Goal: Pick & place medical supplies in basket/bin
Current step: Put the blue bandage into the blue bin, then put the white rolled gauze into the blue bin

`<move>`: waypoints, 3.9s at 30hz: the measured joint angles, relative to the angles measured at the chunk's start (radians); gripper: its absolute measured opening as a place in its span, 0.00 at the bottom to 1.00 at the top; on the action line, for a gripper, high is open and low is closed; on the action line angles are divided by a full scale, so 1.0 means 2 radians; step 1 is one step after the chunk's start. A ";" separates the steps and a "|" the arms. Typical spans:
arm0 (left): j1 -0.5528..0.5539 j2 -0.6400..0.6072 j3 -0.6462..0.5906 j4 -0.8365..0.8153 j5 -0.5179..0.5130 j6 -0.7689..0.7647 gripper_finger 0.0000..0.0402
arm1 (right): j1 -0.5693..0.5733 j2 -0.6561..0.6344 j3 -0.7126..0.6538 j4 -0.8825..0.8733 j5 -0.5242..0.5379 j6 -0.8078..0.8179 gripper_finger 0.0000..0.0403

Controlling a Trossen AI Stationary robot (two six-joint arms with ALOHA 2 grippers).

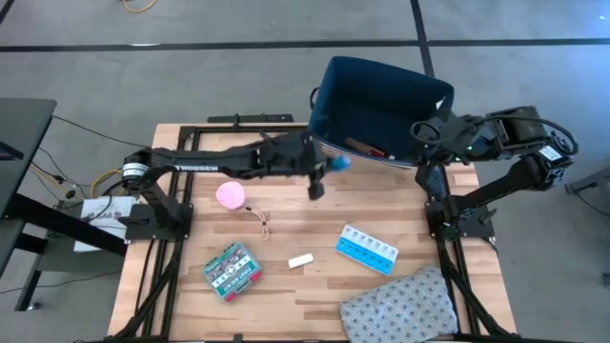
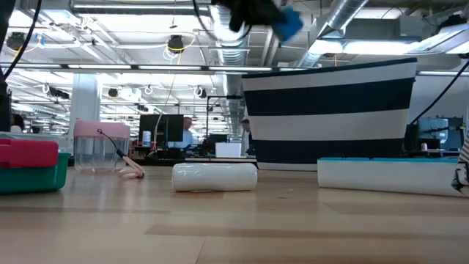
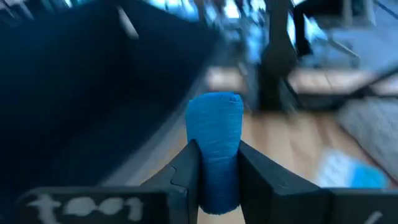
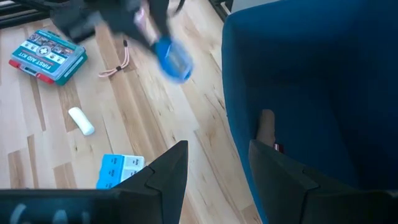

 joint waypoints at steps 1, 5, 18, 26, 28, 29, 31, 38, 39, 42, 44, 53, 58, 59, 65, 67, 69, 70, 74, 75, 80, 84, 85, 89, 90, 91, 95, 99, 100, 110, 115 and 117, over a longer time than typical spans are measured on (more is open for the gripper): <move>0.001 0.000 0.017 0.003 -0.001 0.012 0.17 | 0.000 0.000 0.000 0.000 0.000 0.000 0.41; 0.024 0.001 0.051 0.050 0.000 0.029 0.17 | -0.001 0.005 0.000 0.000 0.000 0.000 0.41; 0.117 0.202 0.188 0.085 0.014 -0.020 0.18 | 0.000 0.036 0.000 0.000 -0.002 0.000 0.41; 0.119 0.255 0.319 -0.105 0.019 0.017 0.31 | 0.005 0.041 0.000 0.000 -0.002 -0.012 0.41; 0.118 0.256 0.325 -0.128 0.014 0.017 0.35 | 0.005 0.042 0.000 0.000 -0.002 -0.012 0.41; 0.118 0.256 0.325 -0.128 0.012 0.015 0.37 | 0.005 0.043 0.000 0.000 -0.002 -0.012 0.41; 0.118 0.255 0.323 -0.133 0.007 0.009 0.39 | 0.005 0.043 0.000 0.000 -0.002 -0.012 0.41; 0.121 0.251 0.356 -0.189 0.003 0.010 0.40 | 0.005 0.043 0.000 0.000 -0.002 0.004 0.41; 0.121 0.251 0.362 -0.213 -0.006 0.012 0.40 | 0.005 0.043 0.000 0.000 -0.002 0.004 0.41; 0.121 0.254 0.385 -0.258 -0.025 -0.011 0.40 | 0.005 0.043 0.000 0.000 -0.002 0.011 0.41; 0.118 0.252 0.412 -0.266 0.002 -0.013 0.40 | 0.005 0.043 0.000 0.000 -0.002 0.013 0.41; 0.045 0.181 0.420 -0.475 0.079 -0.039 0.40 | 0.005 0.043 0.000 0.000 -0.004 0.013 0.41; -0.045 0.180 0.418 -0.658 0.078 -0.075 0.40 | 0.005 0.043 0.000 0.000 -0.002 0.013 0.41; -0.066 0.182 0.414 -0.670 0.071 -0.085 0.40 | 0.006 0.043 0.000 0.000 -0.002 0.013 0.41; -0.177 0.185 0.344 -0.607 0.028 -0.137 0.40 | 0.009 0.043 0.000 0.000 -0.002 0.013 0.41; -0.203 0.185 0.318 -0.590 0.006 -0.154 0.40 | 0.009 0.043 0.000 0.000 -0.002 0.013 0.41; -0.225 0.185 0.293 -0.573 -0.019 -0.174 0.40 | 0.009 0.043 0.000 0.000 -0.002 0.014 0.41; -0.234 0.185 0.280 -0.566 -0.028 -0.185 0.40 | 0.009 0.043 0.000 0.000 -0.002 0.017 0.41; -0.258 0.185 0.215 -0.534 -0.059 -0.226 0.40 | 0.009 0.043 0.000 0.000 -0.002 0.022 0.41; -0.261 0.185 0.197 -0.525 -0.071 -0.238 0.40 | 0.009 0.043 0.000 0.000 -0.002 0.022 0.41; -0.261 0.186 0.100 -0.409 -0.067 -0.290 0.40 | 0.009 0.043 0.000 0.000 -0.002 0.022 0.41; -0.258 0.186 0.048 -0.331 -0.048 -0.310 0.40 | 0.009 0.043 0.000 0.000 -0.001 0.022 0.41; -0.257 0.186 0.037 -0.326 -0.047 -0.316 0.40 | 0.009 0.043 0.000 0.000 -0.001 0.022 0.41; -0.252 0.186 0.005 -0.303 -0.038 -0.333 0.40 | 0.009 0.043 0.000 0.000 -0.001 0.020 0.41; -0.251 0.186 -0.003 -0.296 -0.035 -0.336 0.40 | 0.009 0.043 0.000 0.000 0.000 0.018 0.41; -0.250 0.186 -0.010 -0.291 -0.034 -0.339 0.40 | 0.009 0.043 0.000 0.000 0.000 0.017 0.41; -0.246 0.186 -0.045 -0.252 -0.034 -0.360 0.40 | 0.009 0.043 0.000 0.000 0.000 0.017 0.41; -0.246 0.182 -0.061 -0.227 -0.034 -0.371 0.36 | 0.009 0.043 0.000 0.000 0.000 0.017 0.41; -0.246 0.182 -0.060 -0.228 -0.037 -0.371 0.33 | 0.009 0.043 0.000 0.000 0.000 0.017 0.41; -0.232 0.187 0.044 -0.286 -0.108 -0.342 0.06 | 0.008 0.043 0.000 0.000 0.001 0.017 0.41; -0.193 0.187 0.190 -0.408 -0.228 -0.298 0.09 | 0.008 0.043 0.000 0.000 0.028 0.017 0.41; -0.170 0.187 0.252 -0.413 -0.247 -0.248 0.08 | 0.008 0.043 0.000 0.000 0.040 0.017 0.41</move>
